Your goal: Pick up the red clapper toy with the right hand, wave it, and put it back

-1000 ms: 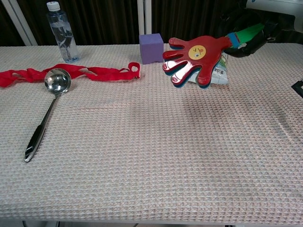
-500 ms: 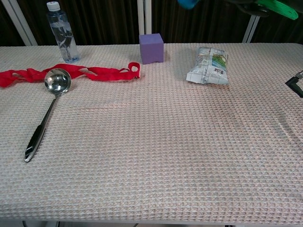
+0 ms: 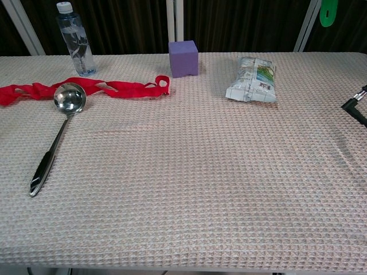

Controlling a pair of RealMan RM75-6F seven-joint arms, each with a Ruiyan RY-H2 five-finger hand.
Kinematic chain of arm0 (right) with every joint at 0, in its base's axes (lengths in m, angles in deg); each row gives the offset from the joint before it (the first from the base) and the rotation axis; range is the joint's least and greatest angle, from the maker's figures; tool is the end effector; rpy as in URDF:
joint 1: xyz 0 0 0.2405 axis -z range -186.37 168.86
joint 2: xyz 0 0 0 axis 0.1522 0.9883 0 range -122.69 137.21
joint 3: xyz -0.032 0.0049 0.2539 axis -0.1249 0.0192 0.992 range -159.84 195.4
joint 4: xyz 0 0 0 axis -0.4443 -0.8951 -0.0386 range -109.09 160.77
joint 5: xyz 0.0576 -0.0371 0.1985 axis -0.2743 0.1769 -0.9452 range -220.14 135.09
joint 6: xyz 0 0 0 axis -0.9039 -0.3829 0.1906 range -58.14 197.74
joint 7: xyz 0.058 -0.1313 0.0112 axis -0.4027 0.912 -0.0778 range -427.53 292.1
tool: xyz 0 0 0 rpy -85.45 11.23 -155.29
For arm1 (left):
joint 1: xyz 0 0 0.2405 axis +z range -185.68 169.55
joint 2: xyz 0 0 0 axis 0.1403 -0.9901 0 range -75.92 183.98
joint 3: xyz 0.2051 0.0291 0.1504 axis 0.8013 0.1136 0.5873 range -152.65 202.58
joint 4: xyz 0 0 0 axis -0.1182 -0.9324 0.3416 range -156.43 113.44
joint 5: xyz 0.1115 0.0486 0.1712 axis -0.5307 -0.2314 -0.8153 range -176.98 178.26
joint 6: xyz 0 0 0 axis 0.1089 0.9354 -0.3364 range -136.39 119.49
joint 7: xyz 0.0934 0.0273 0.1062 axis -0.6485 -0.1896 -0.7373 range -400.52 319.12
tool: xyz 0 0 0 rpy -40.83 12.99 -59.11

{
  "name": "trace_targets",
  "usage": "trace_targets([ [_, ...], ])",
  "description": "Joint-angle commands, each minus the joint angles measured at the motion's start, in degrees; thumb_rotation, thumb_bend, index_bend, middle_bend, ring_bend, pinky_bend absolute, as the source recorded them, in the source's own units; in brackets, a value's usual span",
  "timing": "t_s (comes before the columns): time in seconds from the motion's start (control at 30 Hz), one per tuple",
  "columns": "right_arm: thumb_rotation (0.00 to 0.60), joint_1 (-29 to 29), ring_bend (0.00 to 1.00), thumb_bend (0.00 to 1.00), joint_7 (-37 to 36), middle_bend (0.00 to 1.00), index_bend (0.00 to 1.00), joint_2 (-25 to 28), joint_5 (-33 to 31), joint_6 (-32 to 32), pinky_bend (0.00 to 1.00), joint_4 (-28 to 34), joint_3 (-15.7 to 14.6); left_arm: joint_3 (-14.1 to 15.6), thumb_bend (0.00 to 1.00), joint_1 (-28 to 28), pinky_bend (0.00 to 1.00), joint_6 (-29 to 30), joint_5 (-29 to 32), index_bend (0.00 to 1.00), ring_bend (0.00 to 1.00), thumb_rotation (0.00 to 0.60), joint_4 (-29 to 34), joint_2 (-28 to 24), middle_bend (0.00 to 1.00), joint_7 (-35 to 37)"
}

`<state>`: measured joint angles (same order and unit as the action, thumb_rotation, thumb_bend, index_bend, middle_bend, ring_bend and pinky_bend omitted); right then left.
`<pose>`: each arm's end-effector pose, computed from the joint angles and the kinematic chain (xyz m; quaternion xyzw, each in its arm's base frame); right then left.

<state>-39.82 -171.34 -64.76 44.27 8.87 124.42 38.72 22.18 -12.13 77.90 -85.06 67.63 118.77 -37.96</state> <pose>-0.1251 -0.3283 0.1046 -0.1645 0.7382 -0.6247 0.1942 -0.3230 0.1772 0.1642 -0.5835 -0.3870 -0.3923 0.5965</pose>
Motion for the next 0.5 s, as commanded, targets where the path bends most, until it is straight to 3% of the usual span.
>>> trace_targets([
  [0.03, 0.6, -5.2, 0.71, 0.41, 15.6, 0.59, 0.94, -4.2, -1.2, 3.0, 0.87, -4.4, -1.5, 0.0, 0.09, 0.0, 0.04, 0.0, 0.0, 0.07, 0.0, 0.6, -0.1, 0.1, 0.07, 0.1],
  [0.17, 0.6, -9.3, 0.71, 0.39, 32.1, 0.58, 0.93, -8.5, -4.1, 7.1, 0.87, -7.5, -2.6, 0.0, 0.09, 0.0, 0.04, -0.2, 0.2, 0.07, 0.0, 0.6, -0.3, 0.1, 0.07, 0.2],
  [0.37, 0.6, -14.6, 0.71, 0.4, 45.1, 0.57, 0.91, -12.5, -7.2, 14.8, 0.87, -12.1, -4.6, -0.1, 0.09, -0.1, 0.04, -0.5, 0.5, 0.07, 0.0, 0.6, -0.7, 0.2, 0.07, 0.7],
  [0.5, 0.6, -16.1, 0.71, 0.39, 59.5, 0.57, 0.9, -16.6, -10.7, 14.9, 0.87, -17.1, -5.6, 0.1, 0.09, 0.1, 0.04, -0.4, 0.6, 0.07, 0.0, 0.6, -0.7, 0.2, 0.07, 0.7],
])
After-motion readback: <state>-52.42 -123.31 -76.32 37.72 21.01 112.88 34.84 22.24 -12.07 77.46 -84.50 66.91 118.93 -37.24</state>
